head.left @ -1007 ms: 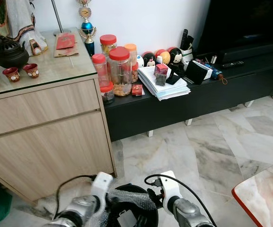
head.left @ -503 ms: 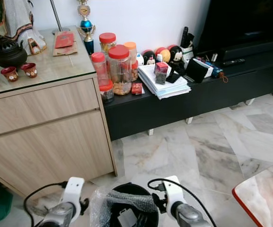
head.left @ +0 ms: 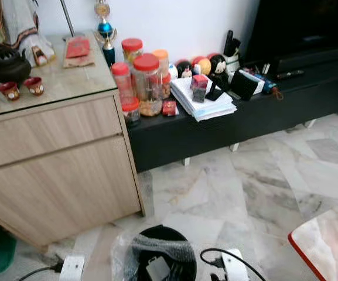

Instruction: Picking trash to rubbish bin

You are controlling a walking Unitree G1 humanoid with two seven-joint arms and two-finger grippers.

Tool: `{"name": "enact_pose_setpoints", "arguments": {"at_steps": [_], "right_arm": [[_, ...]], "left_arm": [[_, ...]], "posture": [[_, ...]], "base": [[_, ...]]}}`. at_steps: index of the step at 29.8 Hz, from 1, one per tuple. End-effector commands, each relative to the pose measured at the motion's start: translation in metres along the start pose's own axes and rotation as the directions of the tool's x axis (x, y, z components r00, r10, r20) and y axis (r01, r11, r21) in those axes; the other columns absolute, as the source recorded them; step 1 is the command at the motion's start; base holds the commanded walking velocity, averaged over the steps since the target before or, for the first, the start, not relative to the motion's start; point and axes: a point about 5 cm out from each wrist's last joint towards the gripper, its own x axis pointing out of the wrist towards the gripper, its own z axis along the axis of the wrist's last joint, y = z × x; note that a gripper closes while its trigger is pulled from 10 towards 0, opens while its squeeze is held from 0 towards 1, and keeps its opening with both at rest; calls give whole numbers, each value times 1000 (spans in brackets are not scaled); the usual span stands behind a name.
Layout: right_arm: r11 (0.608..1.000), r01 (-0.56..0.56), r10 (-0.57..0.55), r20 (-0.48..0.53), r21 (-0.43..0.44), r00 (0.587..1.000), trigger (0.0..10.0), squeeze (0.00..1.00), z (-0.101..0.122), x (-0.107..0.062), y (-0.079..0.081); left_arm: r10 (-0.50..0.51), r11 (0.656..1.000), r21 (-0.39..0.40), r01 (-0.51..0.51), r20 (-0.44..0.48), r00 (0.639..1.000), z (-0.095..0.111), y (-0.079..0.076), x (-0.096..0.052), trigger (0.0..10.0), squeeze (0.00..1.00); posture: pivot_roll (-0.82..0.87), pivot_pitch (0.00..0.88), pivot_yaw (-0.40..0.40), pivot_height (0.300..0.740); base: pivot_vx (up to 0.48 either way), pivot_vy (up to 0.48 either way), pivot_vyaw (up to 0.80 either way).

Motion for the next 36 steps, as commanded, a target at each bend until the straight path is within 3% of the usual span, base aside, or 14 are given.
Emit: {"name": "enact_pose_setpoints", "arguments": {"at_steps": [1,3,7,18,36], "right_arm": [[1000,7,-7,13,30,1000,10000,0,2,0,1],[998,16,-18,28,59,999,10000,0,1,0,0],[997,31,-35,54,71,998,10000,0,3,-1,-2],[992,104,-113,150,65,982,10000,0,32,1,-13],[996,72,-79,108,59,991,10000,0,19,1,-4]], "left_arm": [[40,999,-21,-39,36,999,5,8,-1,10000,0],[125,991,-61,-121,54,991,1,18,-3,10000,0],[182,980,-93,-176,57,982,-5,25,-6,10000,0],[126,987,-114,-115,87,988,3,8,-2,10000,0],[88,992,-97,-80,83,993,2,3,-2,10000,0]], "posture": [[-2,42,28,740],[-3,38,29,740],[-5,27,24,740],[-7,0,14,740],[1,0,15,740]], "base": [[0,0,0],[0,0,0],[0,0,0],[0,0,0],[0,0,0]]}}
